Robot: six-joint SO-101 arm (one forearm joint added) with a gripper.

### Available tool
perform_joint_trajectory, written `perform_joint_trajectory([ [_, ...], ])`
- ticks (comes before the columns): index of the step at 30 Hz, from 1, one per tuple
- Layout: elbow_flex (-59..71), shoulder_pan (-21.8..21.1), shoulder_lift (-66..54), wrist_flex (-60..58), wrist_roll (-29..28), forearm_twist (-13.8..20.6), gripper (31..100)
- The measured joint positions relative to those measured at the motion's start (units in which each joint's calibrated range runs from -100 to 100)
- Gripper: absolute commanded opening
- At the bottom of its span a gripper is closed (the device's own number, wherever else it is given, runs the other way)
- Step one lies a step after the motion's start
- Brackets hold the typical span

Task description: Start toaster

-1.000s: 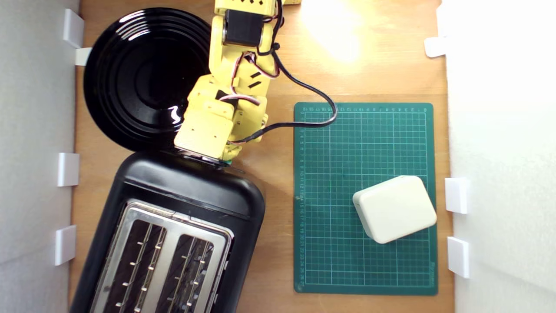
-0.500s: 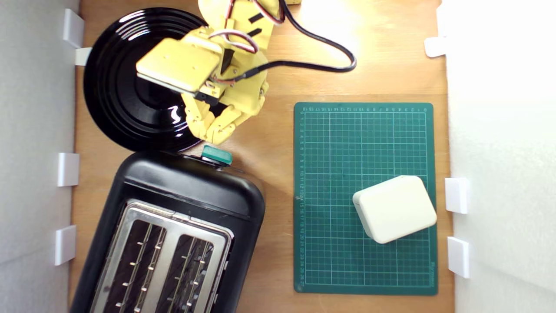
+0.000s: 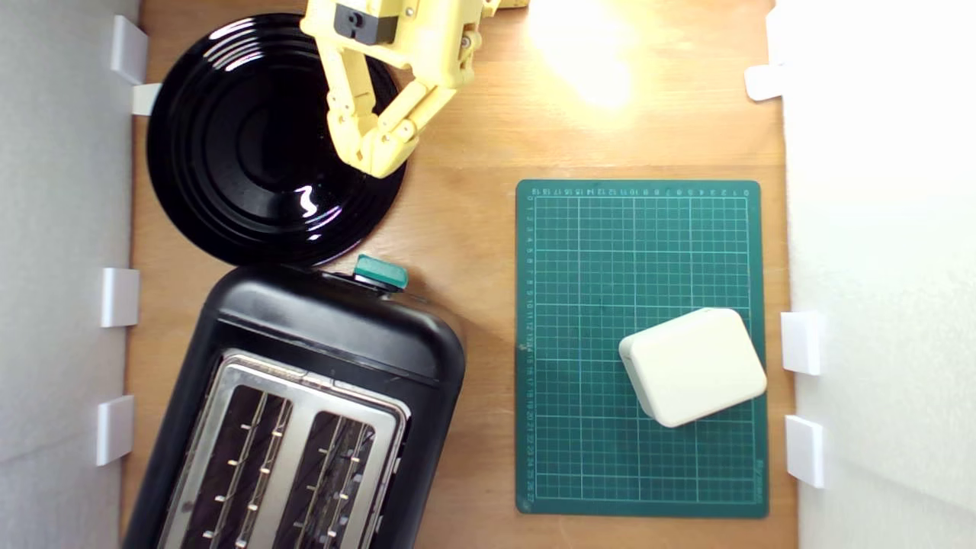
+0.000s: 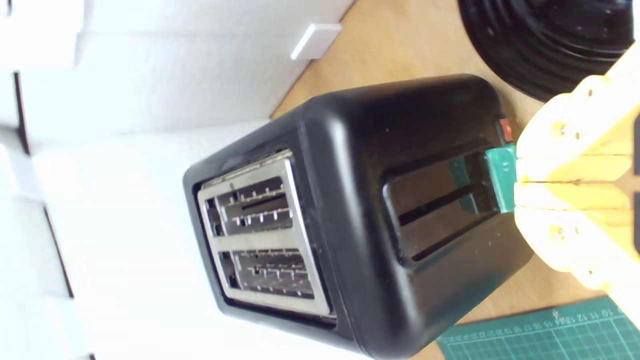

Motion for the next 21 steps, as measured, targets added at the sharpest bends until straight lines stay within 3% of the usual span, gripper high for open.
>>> perform_joint_trajectory([
  [8, 16.3, 0.0, -14.8, -0.6, -7.2, 0.0, 31.4],
  [21, 49.8, -3.9, -32.7, -7.1, -7.6, 0.2, 31.3],
])
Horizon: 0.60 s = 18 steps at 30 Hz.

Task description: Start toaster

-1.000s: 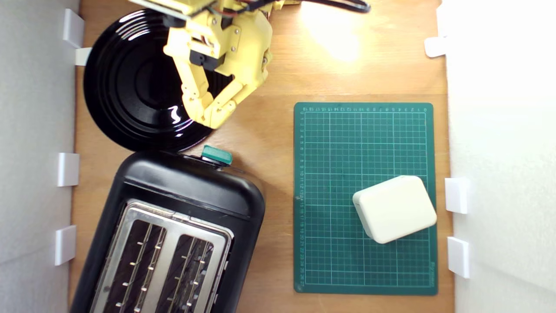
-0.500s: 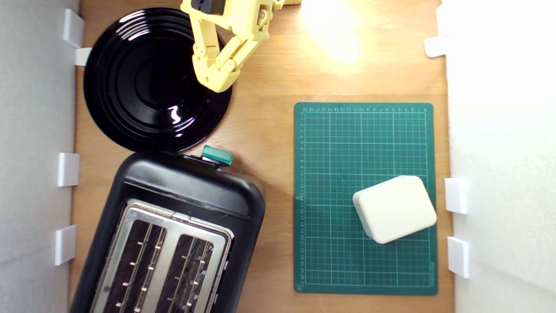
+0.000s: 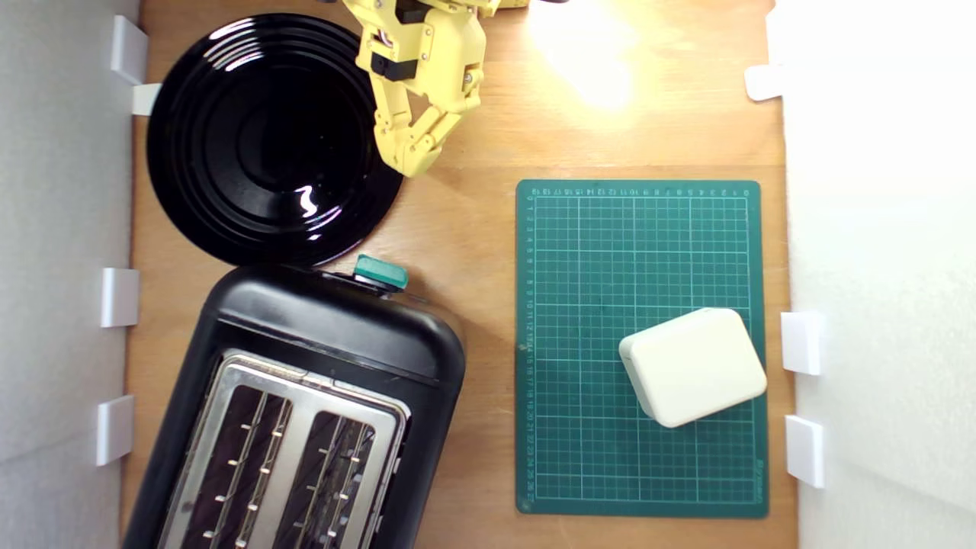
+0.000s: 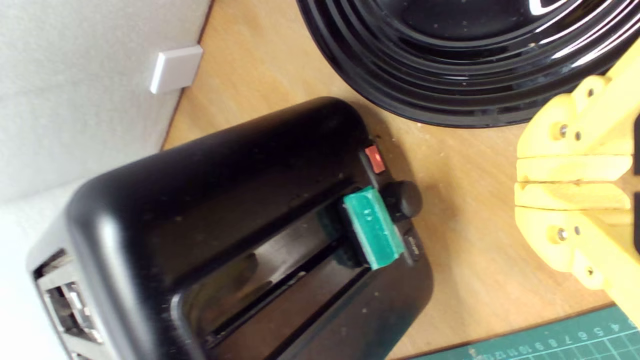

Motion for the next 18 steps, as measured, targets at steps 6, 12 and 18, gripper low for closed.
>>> perform_joint_trajectory([
  [6, 9.9, -1.2, -3.3, -4.7, 0.0, 1.3, 31.3],
  [12, 11.3, -2.7, -3.4, -6.2, 1.3, -0.3, 31.3],
  [18, 11.8, -4.2, -3.4, -6.2, 5.8, -6.8, 31.3],
])
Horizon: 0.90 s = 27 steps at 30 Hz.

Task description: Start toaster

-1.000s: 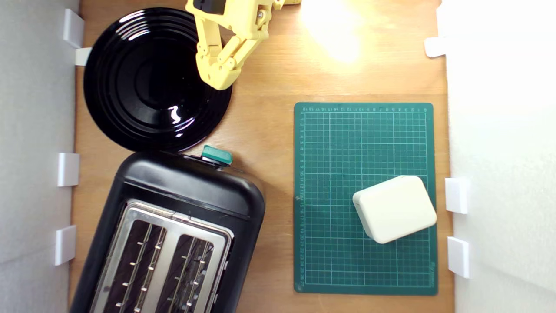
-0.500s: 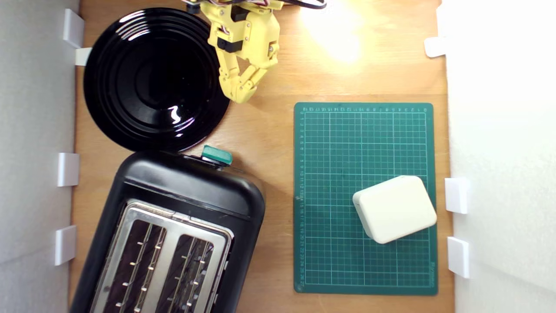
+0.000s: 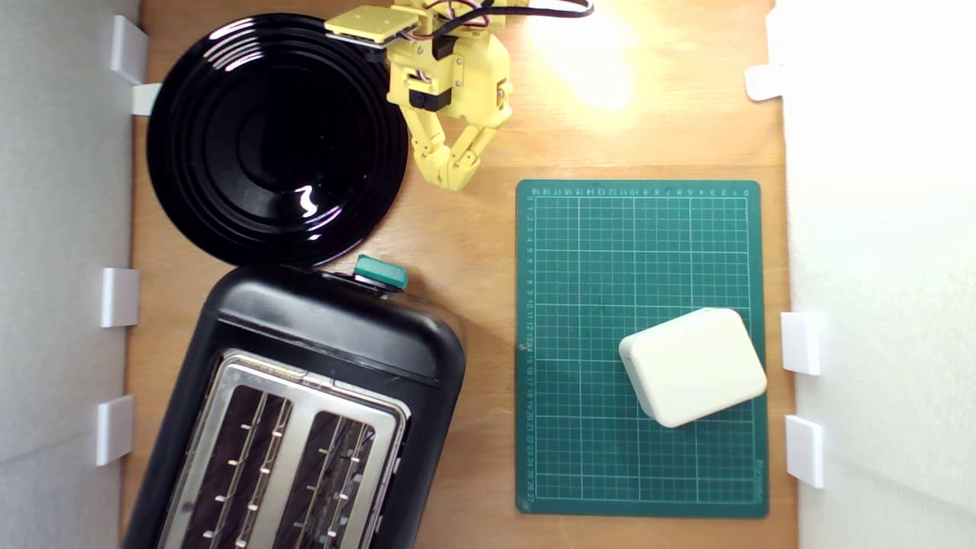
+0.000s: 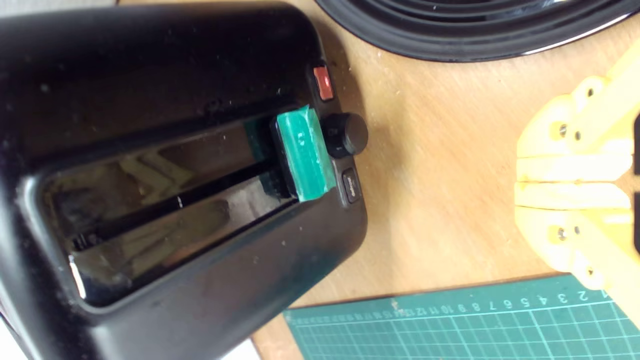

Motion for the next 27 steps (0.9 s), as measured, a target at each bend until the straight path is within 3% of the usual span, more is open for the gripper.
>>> perform_joint_trajectory([
  [7, 0.0, -1.4, 0.0, 1.6, 3.7, -2.7, 31.4],
  [27, 0.0, -3.1, -0.1, 3.1, -3.0, -3.3, 32.1],
])
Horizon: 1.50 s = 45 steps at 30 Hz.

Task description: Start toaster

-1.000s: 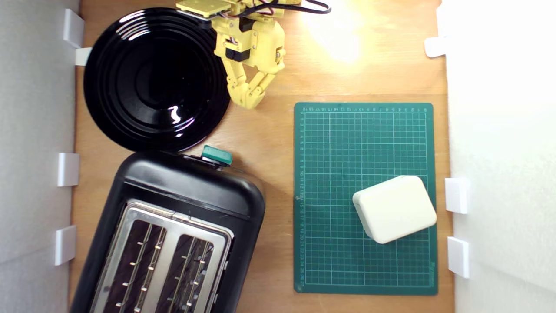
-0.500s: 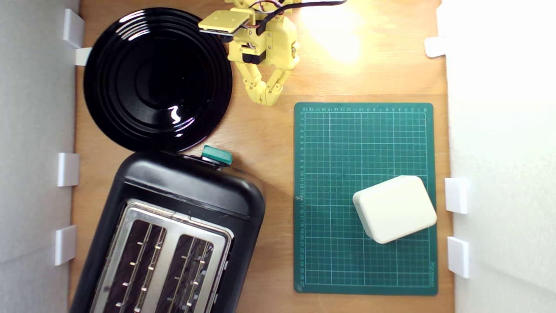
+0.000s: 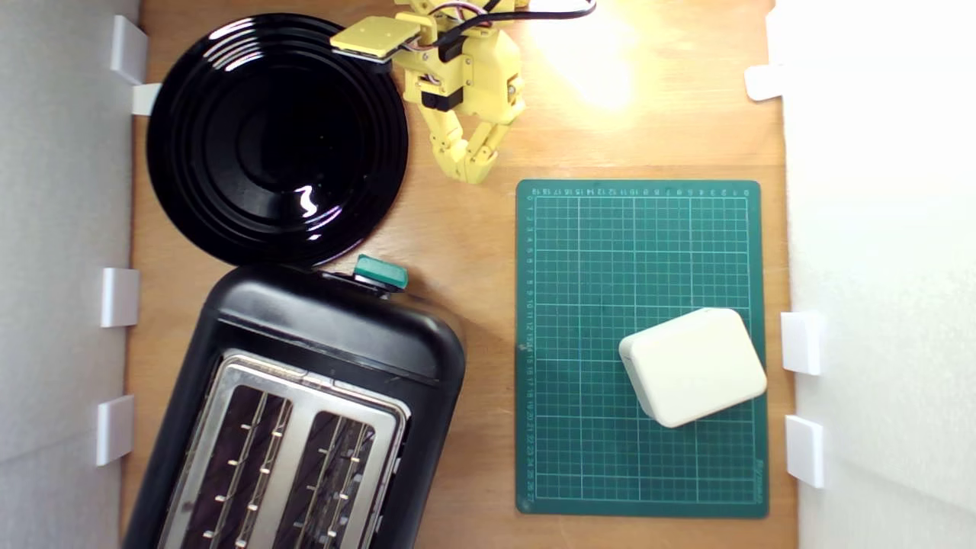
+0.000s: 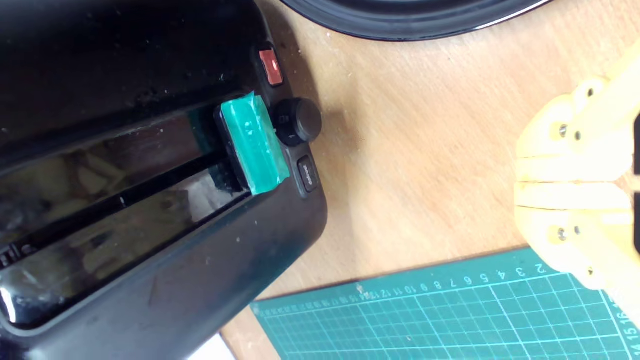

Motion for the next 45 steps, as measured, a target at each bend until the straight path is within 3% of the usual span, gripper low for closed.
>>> perform_joint_trajectory([
  [4, 0.0, -0.4, 0.0, 0.0, -1.0, 0.0, 32.1],
  [14, 0.0, -0.3, 0.0, 0.0, -12.2, 0.4, 31.4],
  [24, 0.0, -0.3, 0.0, 0.0, -4.6, 0.5, 32.0],
  [45, 0.0, -0.3, 0.0, 0.0, -4.1, 0.5, 31.5],
])
